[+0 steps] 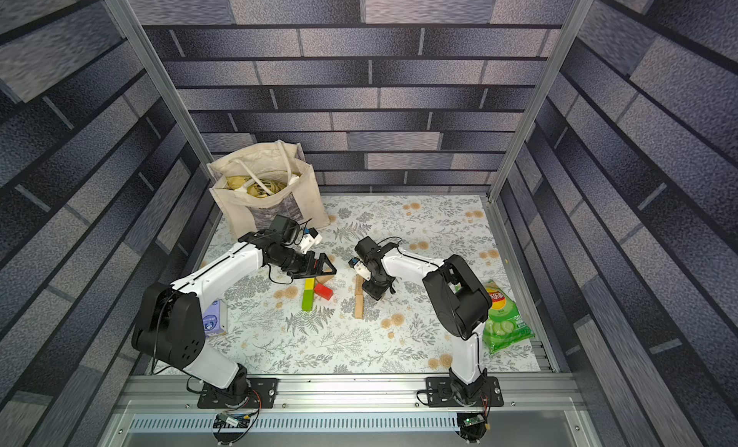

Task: Assemble the letter k with building blocks
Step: Assemble the building block at the center of the board, then adjust the building block at the center of the board.

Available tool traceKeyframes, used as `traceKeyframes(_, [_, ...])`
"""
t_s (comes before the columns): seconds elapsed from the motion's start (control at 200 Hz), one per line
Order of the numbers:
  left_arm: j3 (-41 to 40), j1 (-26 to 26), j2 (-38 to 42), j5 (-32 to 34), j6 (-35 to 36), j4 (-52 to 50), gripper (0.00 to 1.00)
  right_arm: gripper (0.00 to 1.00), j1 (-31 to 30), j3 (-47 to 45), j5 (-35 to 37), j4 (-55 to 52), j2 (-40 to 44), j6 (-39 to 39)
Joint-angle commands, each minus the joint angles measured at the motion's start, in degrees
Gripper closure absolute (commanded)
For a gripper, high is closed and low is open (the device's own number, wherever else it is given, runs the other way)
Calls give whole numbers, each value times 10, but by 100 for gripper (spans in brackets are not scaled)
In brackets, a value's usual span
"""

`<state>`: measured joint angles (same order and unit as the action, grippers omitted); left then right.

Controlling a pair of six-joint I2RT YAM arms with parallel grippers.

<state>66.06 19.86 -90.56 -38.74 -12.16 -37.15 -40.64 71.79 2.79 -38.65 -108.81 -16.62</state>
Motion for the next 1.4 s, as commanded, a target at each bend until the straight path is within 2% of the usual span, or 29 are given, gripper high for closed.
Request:
traceKeyframes(0.0, [11,21,26,13,-3,-17,1,33,-2,-13,4,7,40,1])
traceKeyframes(0.055, [14,33,31,32,-13,-16,3,26,-2,-11,1,5,58,4])
traceKeyframes(0.12, [17,47,36,53,-33,-9,12,19,-2,-6,-3,-4,85,7])
traceKeyframes(0.2, [24,70,41,93,-61,-6,18,17,-2,-5,-5,-11,131,13])
traceKeyframes(0.301, [37,107,35,166,-91,-15,36,13,-2,-18,-3,-7,201,35])
traceKeyframes(0.466, [45,153,-9,242,-165,11,56,8,-1,-59,59,-3,278,161])
traceKeyframes(0.611, [49,182,-48,294,-227,49,73,6,0,-101,43,-2,299,282])
traceKeyframes(0.776, [84,209,-101,342,-261,38,85,5,0,-185,54,17,316,319])
traceKeyframes(1.037, [124,229,-160,379,-286,9,91,5,0,-248,25,42,356,354])
traceKeyframes(1.187, [131,233,-175,379,-292,-4,92,5,0,-264,18,63,337,380])
traceKeyframes(1.398, [124,234,-186,368,-289,-7,91,4,0,-261,13,66,312,378])
